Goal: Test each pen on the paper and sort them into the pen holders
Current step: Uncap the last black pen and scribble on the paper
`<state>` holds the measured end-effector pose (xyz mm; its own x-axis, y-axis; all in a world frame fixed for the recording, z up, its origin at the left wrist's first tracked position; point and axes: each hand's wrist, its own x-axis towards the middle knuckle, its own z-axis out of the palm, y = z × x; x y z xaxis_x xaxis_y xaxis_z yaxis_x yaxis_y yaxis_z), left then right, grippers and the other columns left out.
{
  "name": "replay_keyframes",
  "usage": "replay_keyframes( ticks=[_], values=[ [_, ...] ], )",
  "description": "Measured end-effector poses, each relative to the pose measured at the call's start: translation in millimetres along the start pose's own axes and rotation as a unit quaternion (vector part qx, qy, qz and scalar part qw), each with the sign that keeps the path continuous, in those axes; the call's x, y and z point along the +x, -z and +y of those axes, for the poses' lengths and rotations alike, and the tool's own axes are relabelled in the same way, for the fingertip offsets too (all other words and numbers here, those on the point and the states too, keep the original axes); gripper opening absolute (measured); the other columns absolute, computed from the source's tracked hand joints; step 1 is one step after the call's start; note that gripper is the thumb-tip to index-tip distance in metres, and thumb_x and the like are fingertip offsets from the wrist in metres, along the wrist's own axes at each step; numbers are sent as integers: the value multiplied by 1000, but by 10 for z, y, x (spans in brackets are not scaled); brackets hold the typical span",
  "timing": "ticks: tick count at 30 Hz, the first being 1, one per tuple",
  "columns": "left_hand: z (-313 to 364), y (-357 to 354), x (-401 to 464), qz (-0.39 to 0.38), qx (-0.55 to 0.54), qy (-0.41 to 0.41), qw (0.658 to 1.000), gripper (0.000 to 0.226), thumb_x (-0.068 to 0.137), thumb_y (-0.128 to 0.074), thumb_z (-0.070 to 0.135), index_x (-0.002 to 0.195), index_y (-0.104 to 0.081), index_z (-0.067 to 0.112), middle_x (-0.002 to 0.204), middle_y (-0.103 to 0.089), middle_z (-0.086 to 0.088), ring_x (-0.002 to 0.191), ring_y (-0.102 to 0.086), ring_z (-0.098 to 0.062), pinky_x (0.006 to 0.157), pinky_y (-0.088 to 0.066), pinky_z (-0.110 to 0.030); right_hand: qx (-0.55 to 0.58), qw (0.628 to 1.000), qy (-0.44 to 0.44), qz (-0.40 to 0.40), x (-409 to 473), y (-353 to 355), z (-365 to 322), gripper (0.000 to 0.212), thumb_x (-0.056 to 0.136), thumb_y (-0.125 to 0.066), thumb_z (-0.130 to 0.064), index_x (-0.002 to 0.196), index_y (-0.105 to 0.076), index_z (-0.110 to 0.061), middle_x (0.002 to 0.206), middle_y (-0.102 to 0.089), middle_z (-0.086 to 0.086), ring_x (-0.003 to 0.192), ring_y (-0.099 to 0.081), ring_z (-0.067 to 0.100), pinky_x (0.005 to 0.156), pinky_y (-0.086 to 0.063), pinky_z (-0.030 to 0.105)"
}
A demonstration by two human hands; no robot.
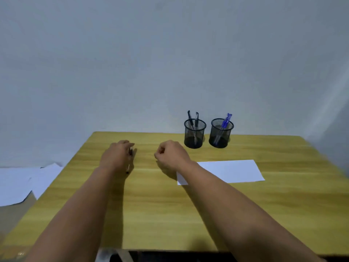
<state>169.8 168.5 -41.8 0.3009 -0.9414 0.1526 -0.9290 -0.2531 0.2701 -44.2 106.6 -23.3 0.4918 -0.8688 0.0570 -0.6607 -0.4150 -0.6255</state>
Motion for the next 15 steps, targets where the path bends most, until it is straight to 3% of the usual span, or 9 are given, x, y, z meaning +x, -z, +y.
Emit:
replay_keyframes(
  ticks=[4,8,11,15],
  values=[
    [-274,-73,143,-38,-36,-16,998,44,95,-60,21,137,-62,32,160,-39,11,138,-50,-24,103,-49,-42,-5,999,24,-36,187,-424,-230,17,94,-68,-33,93,-80,-21,99,-79,0,94,-73,25,84,-62,38],
    [-351,-107,203,-33,-45,-46,997,33,89,-60,23,118,-73,30,136,-65,9,121,-63,-27,92,-55,-43,-15,999,4,-42,290,-642,-269,19,91,-70,-42,92,-77,-24,102,-78,-1,96,-72,26,81,-61,37],
    [-350,-111,224,-2,-33,-42,999,24,91,-67,26,113,-75,32,124,-70,7,114,-62,-26,88,-55,-41,-19,1000,-10,-12,289,-701,-233,27,85,-72,-53,89,-75,-26,99,-76,-4,93,-70,24,75,-56,34],
    [-297,-152,160,8,1,-40,999,21,93,-67,36,113,-73,33,114,-62,1,112,-55,-25,82,-54,-42,-50,999,4,1,215,-686,-158,16,90,-72,-37,95,-78,-23,106,-73,-2,95,-68,25,74,-54,34]
  ],
)
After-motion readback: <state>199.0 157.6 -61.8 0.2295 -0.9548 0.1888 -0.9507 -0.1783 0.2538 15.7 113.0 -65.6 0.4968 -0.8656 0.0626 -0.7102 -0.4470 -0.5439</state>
